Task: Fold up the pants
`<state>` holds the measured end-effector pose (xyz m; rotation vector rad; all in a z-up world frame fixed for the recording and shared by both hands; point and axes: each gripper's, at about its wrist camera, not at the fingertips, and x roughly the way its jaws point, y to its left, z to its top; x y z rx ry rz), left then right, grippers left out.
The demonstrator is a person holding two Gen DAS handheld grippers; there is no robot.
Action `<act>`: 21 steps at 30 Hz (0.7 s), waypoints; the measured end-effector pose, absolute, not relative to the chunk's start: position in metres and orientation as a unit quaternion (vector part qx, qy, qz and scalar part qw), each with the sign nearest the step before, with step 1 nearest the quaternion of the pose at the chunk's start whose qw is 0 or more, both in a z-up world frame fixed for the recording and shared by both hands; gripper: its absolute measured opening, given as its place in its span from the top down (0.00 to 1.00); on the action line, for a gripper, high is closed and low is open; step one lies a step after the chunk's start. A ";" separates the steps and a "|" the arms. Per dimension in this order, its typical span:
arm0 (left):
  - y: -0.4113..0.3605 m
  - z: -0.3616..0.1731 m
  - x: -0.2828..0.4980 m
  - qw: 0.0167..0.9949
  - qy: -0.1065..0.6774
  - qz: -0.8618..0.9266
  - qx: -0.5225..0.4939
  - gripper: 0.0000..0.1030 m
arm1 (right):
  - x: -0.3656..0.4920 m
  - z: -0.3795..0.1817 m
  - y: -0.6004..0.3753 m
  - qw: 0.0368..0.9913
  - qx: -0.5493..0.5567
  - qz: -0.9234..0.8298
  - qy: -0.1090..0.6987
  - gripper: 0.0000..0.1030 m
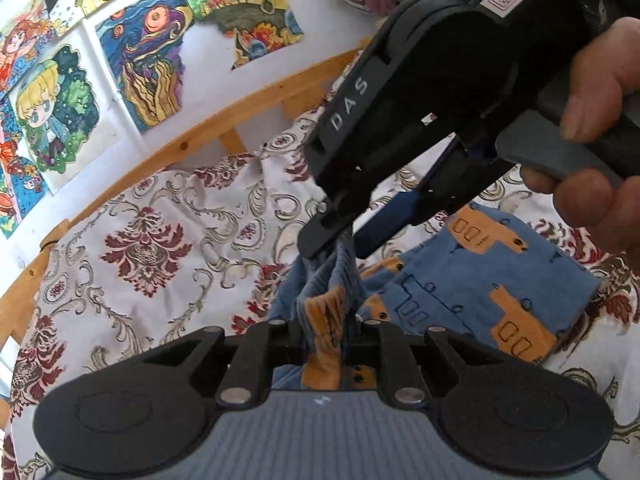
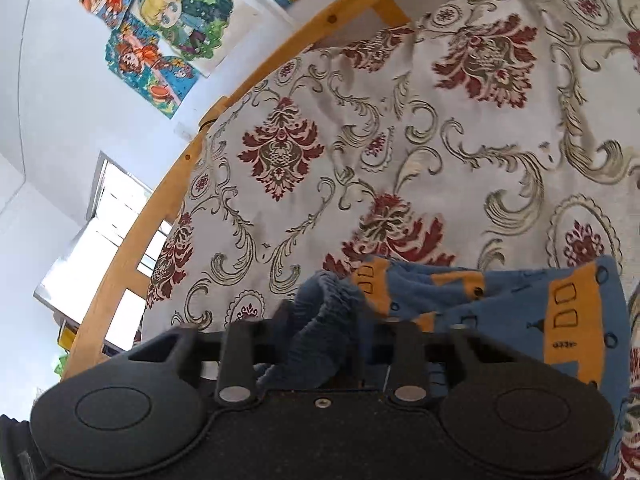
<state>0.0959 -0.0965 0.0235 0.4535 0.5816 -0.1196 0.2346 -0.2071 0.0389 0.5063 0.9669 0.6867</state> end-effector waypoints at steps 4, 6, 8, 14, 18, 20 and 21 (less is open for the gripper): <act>-0.103 0.021 0.092 0.931 0.282 -0.058 0.224 0.84 | 0.229 0.036 -0.217 0.805 0.234 0.318 0.444 0.88; -0.109 0.020 0.089 0.931 0.275 -0.063 0.230 0.84 | 0.227 0.037 -0.224 0.807 0.234 0.317 0.440 0.90; -0.116 0.018 0.084 0.932 0.263 -0.070 0.240 0.84 | 0.224 0.038 -0.232 0.811 0.234 0.319 0.432 0.91; -0.138 0.016 0.078 0.933 0.234 -0.098 0.255 0.83 | 0.215 0.042 -0.261 0.821 0.225 0.333 0.405 0.91; -0.152 0.014 0.082 0.932 0.229 -0.113 0.258 0.83 | 0.214 0.045 -0.279 0.830 0.204 0.329 0.400 0.91; -0.160 0.012 0.084 0.931 0.229 -0.121 0.257 0.83 | 0.215 0.046 -0.285 0.836 0.187 0.326 0.399 0.91; -0.165 0.011 0.087 0.930 0.231 -0.124 0.258 0.83 | 0.215 0.046 -0.287 0.839 0.181 0.325 0.398 0.91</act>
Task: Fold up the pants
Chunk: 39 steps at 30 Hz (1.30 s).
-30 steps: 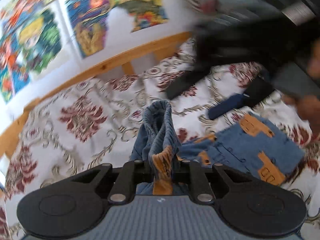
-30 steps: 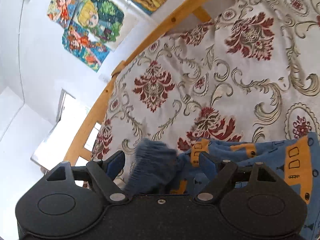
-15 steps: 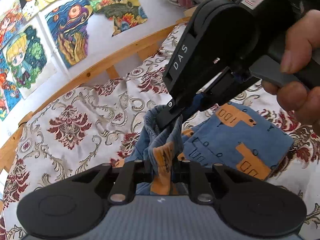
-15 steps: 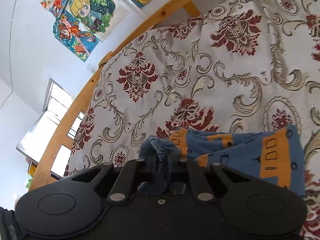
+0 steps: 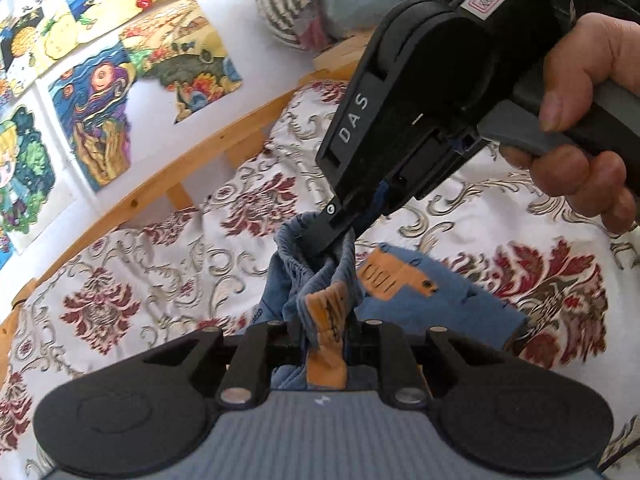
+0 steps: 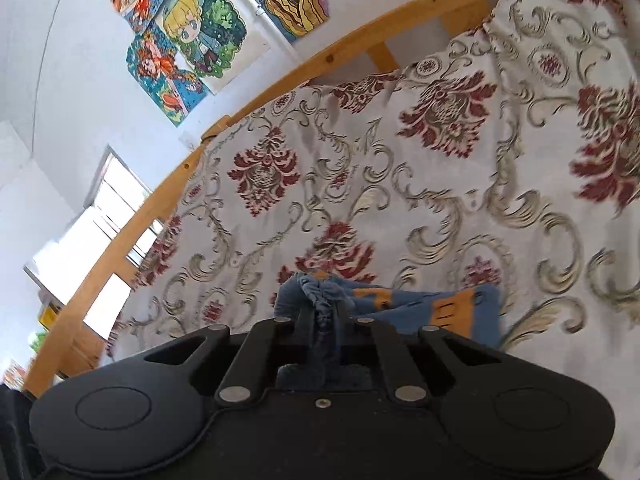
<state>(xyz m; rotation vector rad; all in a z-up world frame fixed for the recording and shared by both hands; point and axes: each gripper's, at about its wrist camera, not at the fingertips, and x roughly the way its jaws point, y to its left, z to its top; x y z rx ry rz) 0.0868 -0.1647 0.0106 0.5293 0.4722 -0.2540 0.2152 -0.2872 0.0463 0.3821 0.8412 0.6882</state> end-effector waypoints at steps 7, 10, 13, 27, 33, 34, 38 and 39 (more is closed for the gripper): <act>-0.186 -0.005 0.109 0.927 0.256 -0.159 0.225 0.69 | 0.221 0.037 -0.308 0.854 0.153 0.300 0.397 0.91; -0.185 -0.014 0.115 0.921 0.270 -0.214 0.185 0.54 | 0.222 0.024 -0.318 0.858 0.147 0.280 0.404 0.91; -0.181 -0.019 0.116 0.912 0.279 -0.251 0.166 0.52 | 0.220 0.009 -0.323 0.862 0.140 0.253 0.417 0.87; -0.067 0.014 0.102 0.917 0.321 -0.233 0.042 0.36 | 0.156 0.015 -0.294 0.854 0.128 0.272 0.425 0.63; -0.062 -0.001 0.097 0.905 0.344 -0.243 0.051 0.36 | 0.154 -0.008 -0.287 0.832 0.194 0.248 0.457 0.62; -0.064 -0.004 0.097 0.903 0.349 -0.246 0.054 0.36 | 0.156 -0.011 -0.289 0.830 0.213 0.232 0.461 0.62; -0.070 -0.015 0.095 0.892 0.364 -0.262 0.061 0.36 | 0.160 -0.016 -0.290 0.825 0.266 0.187 0.463 0.65; -0.072 -0.018 0.094 0.888 0.370 -0.266 0.064 0.36 | 0.159 -0.016 -0.289 0.828 0.266 0.177 0.461 0.79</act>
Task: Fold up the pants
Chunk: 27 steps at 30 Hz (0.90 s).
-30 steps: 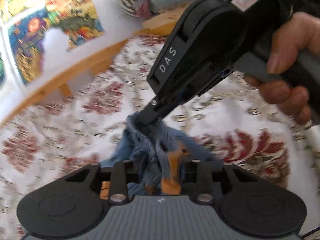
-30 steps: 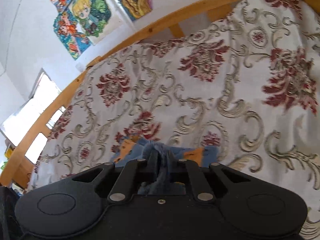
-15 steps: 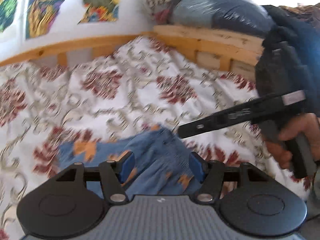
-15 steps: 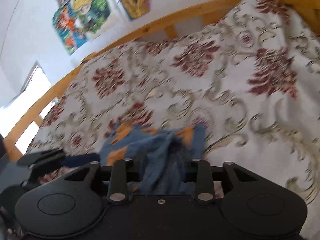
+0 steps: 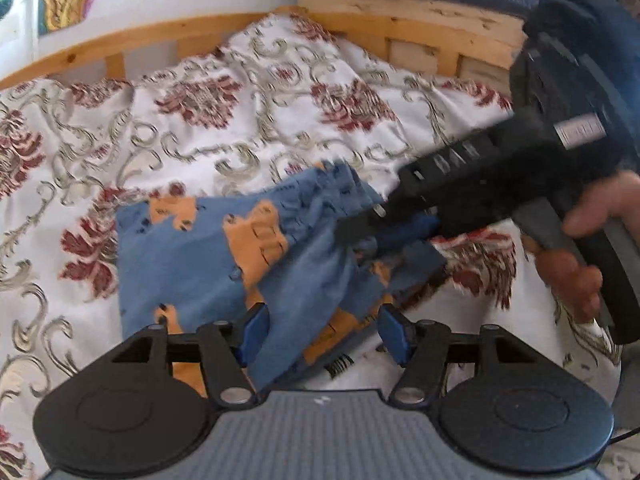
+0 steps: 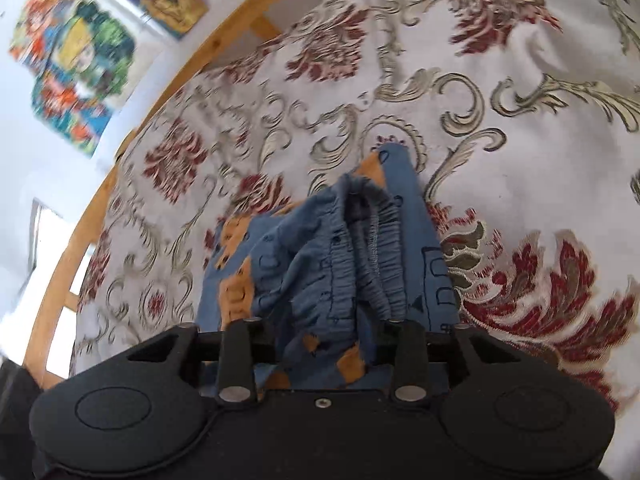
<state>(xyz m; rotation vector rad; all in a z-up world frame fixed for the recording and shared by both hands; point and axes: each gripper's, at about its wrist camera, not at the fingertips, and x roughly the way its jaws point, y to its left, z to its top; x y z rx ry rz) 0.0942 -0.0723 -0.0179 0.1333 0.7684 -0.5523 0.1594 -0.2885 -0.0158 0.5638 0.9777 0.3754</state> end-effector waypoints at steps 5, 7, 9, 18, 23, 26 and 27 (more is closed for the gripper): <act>-0.076 -0.019 0.090 0.881 0.373 -0.282 0.071 0.34 | 0.144 0.004 -0.283 0.866 0.182 0.164 0.435 0.82; -0.074 -0.012 0.092 0.879 0.369 -0.297 0.059 0.33 | 0.134 0.015 -0.287 0.878 0.143 0.163 0.426 0.83; -0.069 -0.004 0.095 0.876 0.363 -0.316 0.039 0.29 | 0.129 0.014 -0.290 0.881 0.116 0.161 0.429 0.82; -0.037 0.020 0.137 0.896 0.335 -0.291 -0.003 0.24 | 0.125 0.024 -0.297 0.910 0.106 0.160 0.368 0.51; -0.020 0.001 0.167 0.900 0.357 -0.243 -0.063 0.23 | 0.154 0.021 -0.269 0.903 0.083 0.236 0.349 0.63; -0.014 -0.013 0.178 0.904 0.364 -0.210 -0.079 0.20 | 0.174 -0.005 -0.267 0.897 0.076 0.220 0.376 0.68; -0.013 -0.017 0.180 0.902 0.370 -0.208 -0.079 0.19 | 0.178 -0.012 -0.270 0.898 0.080 0.212 0.377 0.75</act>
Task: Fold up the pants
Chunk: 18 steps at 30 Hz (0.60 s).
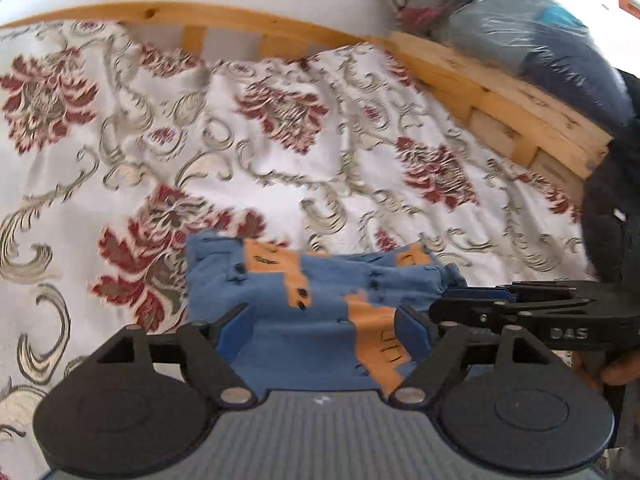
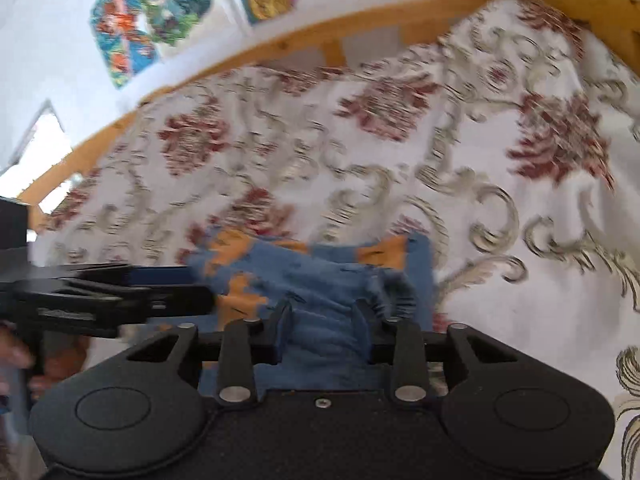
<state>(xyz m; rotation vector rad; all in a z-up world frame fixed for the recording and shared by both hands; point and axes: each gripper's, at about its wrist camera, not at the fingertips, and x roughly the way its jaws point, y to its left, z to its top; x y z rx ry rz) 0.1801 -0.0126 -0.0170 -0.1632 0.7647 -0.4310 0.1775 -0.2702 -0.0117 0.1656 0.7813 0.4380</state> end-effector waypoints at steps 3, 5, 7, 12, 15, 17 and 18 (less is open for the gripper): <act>-0.013 -0.029 0.181 0.898 0.381 -0.213 -0.058 0.15 | 0.184 -0.023 -0.291 0.889 0.146 0.204 0.383 0.85; -0.017 -0.030 0.178 0.899 0.379 -0.215 -0.040 0.11 | 0.182 -0.020 -0.295 0.889 0.162 0.202 0.379 0.82; -0.021 -0.027 0.174 0.900 0.378 -0.214 -0.029 0.06 | 0.173 -0.012 -0.290 0.896 0.147 0.202 0.367 0.59; -0.025 -0.018 0.159 0.907 0.372 -0.195 -0.014 0.03 | 0.140 0.006 -0.273 0.904 0.079 0.230 0.351 0.47; -0.022 -0.014 0.151 0.910 0.374 -0.181 -0.023 0.00 | 0.124 0.006 -0.265 0.905 0.049 0.230 0.354 0.47; -0.020 -0.014 0.145 0.911 0.376 -0.168 -0.021 0.00 | 0.121 0.000 -0.262 0.904 0.031 0.219 0.366 0.47; -0.021 -0.016 0.143 0.910 0.382 -0.160 -0.013 0.00 | 0.120 -0.004 -0.261 0.904 0.019 0.212 0.370 0.47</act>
